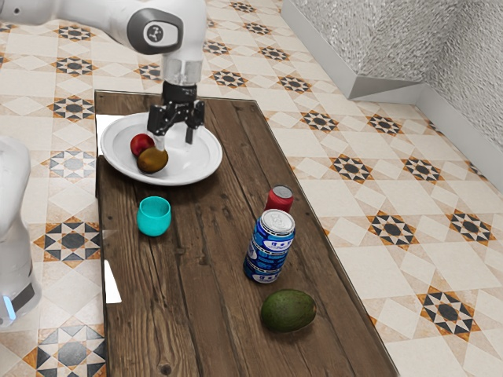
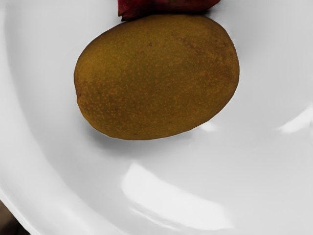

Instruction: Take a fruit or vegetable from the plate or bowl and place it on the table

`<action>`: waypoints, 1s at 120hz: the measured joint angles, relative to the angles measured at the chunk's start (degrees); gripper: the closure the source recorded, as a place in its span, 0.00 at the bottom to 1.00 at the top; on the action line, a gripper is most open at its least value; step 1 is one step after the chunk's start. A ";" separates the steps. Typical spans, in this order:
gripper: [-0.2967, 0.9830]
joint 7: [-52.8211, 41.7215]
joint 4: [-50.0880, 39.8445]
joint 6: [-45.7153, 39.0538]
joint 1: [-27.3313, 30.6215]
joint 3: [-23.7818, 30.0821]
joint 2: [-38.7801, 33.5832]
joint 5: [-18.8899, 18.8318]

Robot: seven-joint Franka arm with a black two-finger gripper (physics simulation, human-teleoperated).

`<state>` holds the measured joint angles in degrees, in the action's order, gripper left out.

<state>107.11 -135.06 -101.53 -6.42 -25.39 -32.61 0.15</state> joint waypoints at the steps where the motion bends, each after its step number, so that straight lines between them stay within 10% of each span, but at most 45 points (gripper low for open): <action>1: 0.23 -0.05 -0.01 -0.03 0.00 -0.01 -0.01 -0.24; 120: 0.24 -4.75 -2.84 2.01 -1.50 -2.95 -0.26 -12.11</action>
<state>102.36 -137.89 -99.53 -7.91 -28.34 -32.87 -11.96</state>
